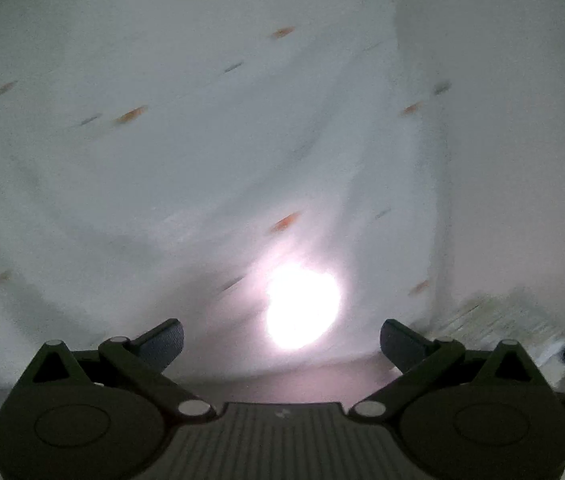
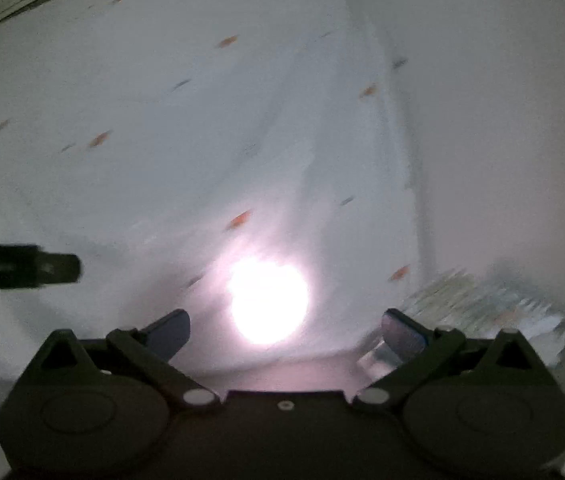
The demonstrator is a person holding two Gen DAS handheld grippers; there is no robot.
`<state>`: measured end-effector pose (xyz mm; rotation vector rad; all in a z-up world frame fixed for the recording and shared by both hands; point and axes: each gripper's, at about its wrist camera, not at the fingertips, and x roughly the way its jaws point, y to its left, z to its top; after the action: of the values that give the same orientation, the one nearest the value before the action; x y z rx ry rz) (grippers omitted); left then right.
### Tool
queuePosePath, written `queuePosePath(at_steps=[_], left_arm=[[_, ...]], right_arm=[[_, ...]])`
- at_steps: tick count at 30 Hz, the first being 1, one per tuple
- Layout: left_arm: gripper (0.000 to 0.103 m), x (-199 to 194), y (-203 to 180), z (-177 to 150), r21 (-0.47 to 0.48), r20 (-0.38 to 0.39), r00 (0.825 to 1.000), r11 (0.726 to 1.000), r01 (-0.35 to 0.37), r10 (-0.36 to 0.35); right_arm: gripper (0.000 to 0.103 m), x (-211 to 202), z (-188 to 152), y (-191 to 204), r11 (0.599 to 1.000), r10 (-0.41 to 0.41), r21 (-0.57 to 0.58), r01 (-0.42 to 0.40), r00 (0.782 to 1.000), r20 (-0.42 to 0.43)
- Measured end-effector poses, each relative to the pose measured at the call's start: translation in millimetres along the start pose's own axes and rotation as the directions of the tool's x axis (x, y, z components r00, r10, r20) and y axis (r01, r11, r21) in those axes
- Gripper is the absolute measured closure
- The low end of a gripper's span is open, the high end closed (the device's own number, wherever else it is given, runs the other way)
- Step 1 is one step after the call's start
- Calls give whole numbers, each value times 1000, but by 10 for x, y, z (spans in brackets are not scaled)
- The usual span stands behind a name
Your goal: Fold clothes
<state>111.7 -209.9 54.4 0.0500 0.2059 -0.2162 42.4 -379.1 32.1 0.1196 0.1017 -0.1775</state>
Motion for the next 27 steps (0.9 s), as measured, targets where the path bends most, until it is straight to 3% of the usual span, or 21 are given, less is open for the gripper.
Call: queuePosePath(at_steps=[5,9,13,16,27], left_arm=[[0,-521,506,-141,-33,-117,988,994,-108,103],[0,-786,821,-252,-88,-247,957,980,-179,153],[0,-1002,1054,-459,-118,-344,924,968,-220,168],[0,-1094,1148,-638,-133,-396,905,965,-224,155],[0,-1258,1164,-1035,-124,-525,846,975,-185,93]], right_arm=[[0,-567,-135,632,991,112,-58,-117,990,-90],[0,-557,-130,925,980,155,-102,-172,975,-158],[0,-725,-257,1120,978,132,-121,-172,950,-283],[0,-760,-353,1178,979,114,-112,-169,917,-383],[0,-1067,-574,1346,981,81,-114,-158,862,-500]])
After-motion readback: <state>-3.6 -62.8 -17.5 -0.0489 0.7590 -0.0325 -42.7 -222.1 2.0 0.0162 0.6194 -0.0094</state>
